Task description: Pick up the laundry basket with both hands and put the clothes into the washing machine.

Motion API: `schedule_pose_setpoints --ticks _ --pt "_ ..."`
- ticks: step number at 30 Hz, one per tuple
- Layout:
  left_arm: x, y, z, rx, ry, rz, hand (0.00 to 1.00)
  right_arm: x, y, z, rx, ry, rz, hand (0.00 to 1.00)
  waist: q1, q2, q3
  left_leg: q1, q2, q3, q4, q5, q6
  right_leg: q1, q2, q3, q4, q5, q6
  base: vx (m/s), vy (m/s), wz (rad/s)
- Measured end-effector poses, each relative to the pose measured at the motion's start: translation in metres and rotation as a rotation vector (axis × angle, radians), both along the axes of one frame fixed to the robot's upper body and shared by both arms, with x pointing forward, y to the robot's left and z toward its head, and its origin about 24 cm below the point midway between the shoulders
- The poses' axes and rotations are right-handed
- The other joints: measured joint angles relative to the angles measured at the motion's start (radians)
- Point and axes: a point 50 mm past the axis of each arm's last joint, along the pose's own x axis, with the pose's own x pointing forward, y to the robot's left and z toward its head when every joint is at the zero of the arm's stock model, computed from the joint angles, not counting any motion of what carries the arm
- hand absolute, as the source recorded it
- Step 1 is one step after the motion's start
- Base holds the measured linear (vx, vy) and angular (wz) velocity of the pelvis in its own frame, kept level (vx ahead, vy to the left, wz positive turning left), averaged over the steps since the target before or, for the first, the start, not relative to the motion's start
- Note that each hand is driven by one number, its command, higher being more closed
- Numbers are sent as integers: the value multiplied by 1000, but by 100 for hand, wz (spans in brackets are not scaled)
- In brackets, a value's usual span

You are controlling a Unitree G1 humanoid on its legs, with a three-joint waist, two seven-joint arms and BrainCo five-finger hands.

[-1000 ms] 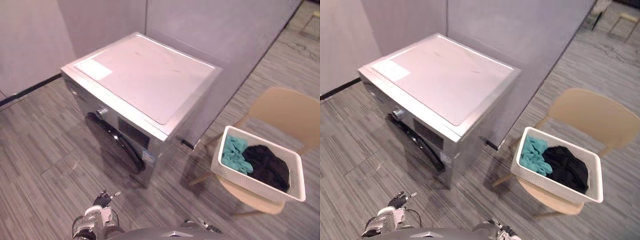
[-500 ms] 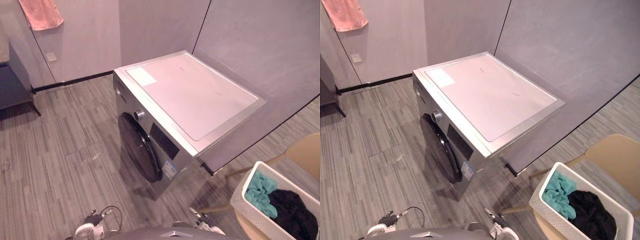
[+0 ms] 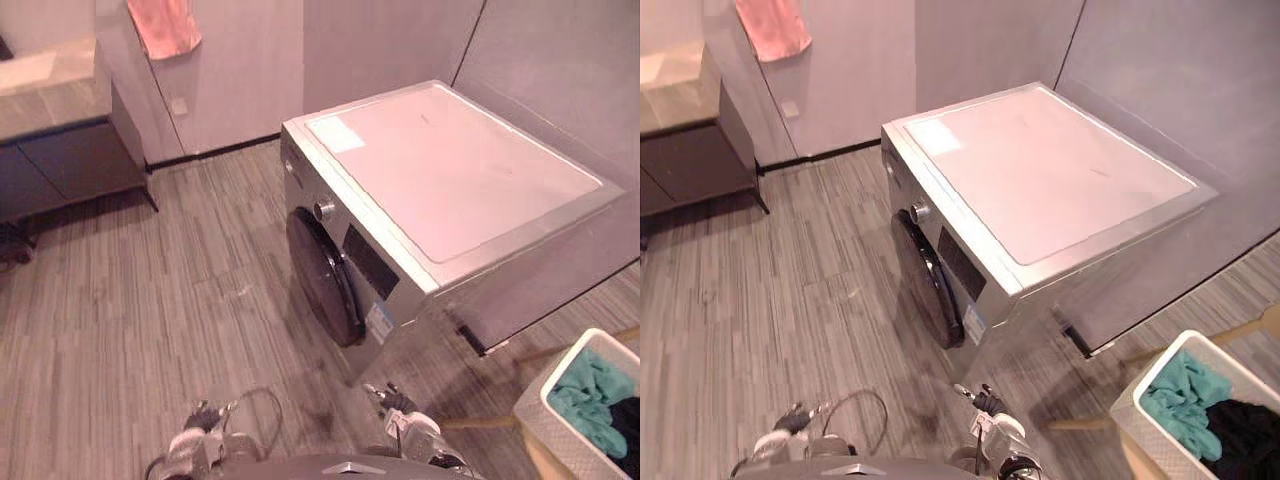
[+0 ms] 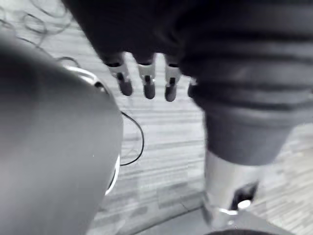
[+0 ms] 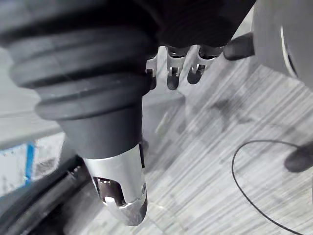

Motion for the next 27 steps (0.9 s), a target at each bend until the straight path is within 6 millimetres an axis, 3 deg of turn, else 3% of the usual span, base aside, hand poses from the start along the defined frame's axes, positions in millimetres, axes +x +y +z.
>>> schedule_pose_setpoints --ticks 1,2,3,4,6,9,12,16,17,18,19,20,21,22,23,25,26,27 --pt "-3 3 0 10 9 5 0 -3 -2 -1 -7 8 9 0 -1 1 -1 6 22 -5 1 2 5 -15 -9 16 6 5 16 -83 406 -39" --pt "-5 3 -1 13 17 15 0 -4 -9 0 -35 10 25 0 1 21 -13 31 0 -46 -82 -8 -49 -63 -17 57 17 13 51 -77 440 -47" --pt "-11 6 -2 26 39 14 0 -5 -9 -1 -38 19 46 0 -6 8 -17 61 -53 -38 -189 -28 -80 -112 -26 109 53 -6 84 -9 442 -37" --pt "-9 12 -1 46 42 5 0 -5 -5 -1 -32 17 55 0 -13 -15 -14 47 -80 -38 -201 1 -69 -149 -12 126 117 -24 87 44 310 -11" --pt "-2 9 0 51 30 -13 0 -10 -11 -4 -48 51 60 0 -14 -28 -20 23 -140 -70 -189 6 -56 -122 -5 114 111 -56 60 71 133 19" --pt "18 -7 4 46 -18 -148 0 -7 -15 -2 -76 46 80 0 -26 1 -14 3 -194 -95 -191 2 -51 -79 -53 77 28 7 85 -42 181 38" --pt "31 -13 8 53 -73 -207 0 2 -5 -1 -68 36 133 0 -22 10 -17 -14 -205 -120 -190 -1 -55 -44 -68 39 -49 59 102 -91 111 22" --pt "42 -23 12 66 -102 -337 0 21 10 7 -66 -27 190 0 -16 -40 -35 -44 -271 -149 -186 -10 -36 -22 -136 -21 -89 93 121 -99 118 34" --pt "42 -23 12 72 -100 -357 0 25 10 9 -71 -45 195 0 -16 -39 -40 -49 -281 -149 -191 -15 -31 -25 -145 -22 -85 103 113 -39 155 14" --pt "42 -23 12 92 -89 -398 0 36 8 16 -83 -89 201 0 -15 -35 -43 -53 -284 -144 -212 -22 -19 -63 -146 -21 -49 140 69 -46 136 -5" --pt "41 -22 11 107 -80 -421 0 42 10 19 -89 -112 215 0 -15 -30 -45 -53 -277 -137 -231 -22 -19 -91 -138 -24 -26 172 26 -64 208 -30" --pt "40 -16 11 138 -66 -453 0 59 19 32 -100 -195 268 0 -14 -16 -42 -36 -243 -94 -285 -5 -22 -149 -98 -44 19 258 -94 -44 184 -49" --pt "39 -11 12 156 -60 -461 0 69 26 41 -105 -251 302 0 -9 -7 -26 -4 -223 -65 -320 43 -4 -176 -71 -40 57 295 -142 -27 200 -64" --pt "38 -7 12 168 -53 -460 0 75 31 47 -107 -288 325 0 -6 -5 -13 24 -216 -51 -336 59 20 -193 -55 -22 94 272 -128 7 125 -75" --pt "31 4 11 187 -25 -447 0 85 42 59 -101 -363 363 0 -10 -10 -8 73 -204 -21 -372 68 26 -210 13 19 155 146 -64 13 93 -57" --pt "31 15 13 207 -15 -423 0 93 45 70 -107 -425 372 0 -20 -28 -12 100 -205 3 -399 76 18 -212 69 12 165 80 -69 33 29 -31" --pt "31 19 14 213 -17 -405 0 99 45 78 -115 -467 371 0 -20 -37 -13 113 -216 18 -411 80 13 -208 103 -8 136 77 -74 64 -4 -19" --pt "32 22 14 214 -19 -382 0 105 45 86 -123 -514 372 0 -27 -44 -16 108 -236 22 -416 80 12 -198 125 -10 65 116 -75 55 -8 -19"
